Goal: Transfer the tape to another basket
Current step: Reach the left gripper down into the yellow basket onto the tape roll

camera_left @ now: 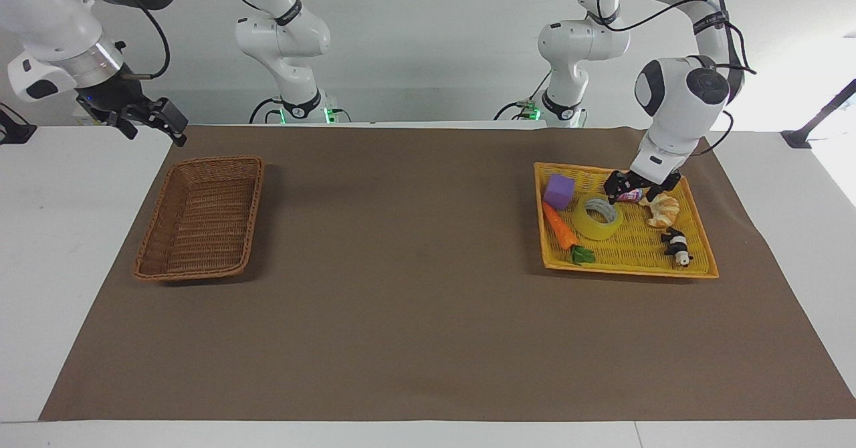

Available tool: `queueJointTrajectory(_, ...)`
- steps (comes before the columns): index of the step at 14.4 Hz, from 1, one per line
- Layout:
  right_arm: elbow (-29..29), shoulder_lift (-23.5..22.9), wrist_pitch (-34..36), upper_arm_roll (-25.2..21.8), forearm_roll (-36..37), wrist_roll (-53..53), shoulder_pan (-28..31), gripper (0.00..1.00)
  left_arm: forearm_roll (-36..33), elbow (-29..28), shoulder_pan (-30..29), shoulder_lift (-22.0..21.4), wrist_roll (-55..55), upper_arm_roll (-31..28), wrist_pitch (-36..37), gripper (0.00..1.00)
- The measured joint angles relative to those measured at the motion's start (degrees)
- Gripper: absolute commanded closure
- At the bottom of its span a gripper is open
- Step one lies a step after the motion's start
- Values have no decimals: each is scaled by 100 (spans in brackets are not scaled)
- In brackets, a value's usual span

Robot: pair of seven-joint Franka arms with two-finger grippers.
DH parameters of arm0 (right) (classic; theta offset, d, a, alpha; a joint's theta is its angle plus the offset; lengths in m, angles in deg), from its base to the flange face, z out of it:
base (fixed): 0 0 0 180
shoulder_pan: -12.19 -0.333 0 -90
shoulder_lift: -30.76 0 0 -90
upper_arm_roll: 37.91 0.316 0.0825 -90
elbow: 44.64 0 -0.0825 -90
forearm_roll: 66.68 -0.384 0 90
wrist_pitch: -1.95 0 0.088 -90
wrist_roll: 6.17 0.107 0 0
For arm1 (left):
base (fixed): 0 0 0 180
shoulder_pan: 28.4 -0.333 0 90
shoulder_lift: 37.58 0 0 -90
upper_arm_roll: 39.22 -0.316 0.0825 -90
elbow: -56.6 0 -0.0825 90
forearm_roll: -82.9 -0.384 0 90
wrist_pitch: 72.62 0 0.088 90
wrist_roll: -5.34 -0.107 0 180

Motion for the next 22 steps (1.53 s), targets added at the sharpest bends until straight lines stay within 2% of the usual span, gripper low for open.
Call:
queueJointTrajectory(4,0,0,0,0,0,0,0,0,0,-19,0,341,0,0,-229,25)
queueJointTrajectory(8,0,0,0,0,0,0,0,0,0,-189,-1,415,1,-3,-525,27)
queueJointTrajectory(10,0,0,0,0,0,0,0,0,0,-348,-1,442,1,-3,-698,40)
queueJointTrajectory(14,0,0,0,0,0,0,0,0,0,-611,-1,517,3,-2,-927,43)
queueJointTrajectory(16,0,0,0,0,0,0,0,0,0,-651,-1,628,3,-1,-1070,83)
queueJointTrajectory(17,0,0,0,0,0,0,0,0,3,-646,0,647,3,1,-1086,100)
queueJointTrajectory(22,0,0,0,0,0,0,0,0,72,-621,36,610,5,39,-1074,100)
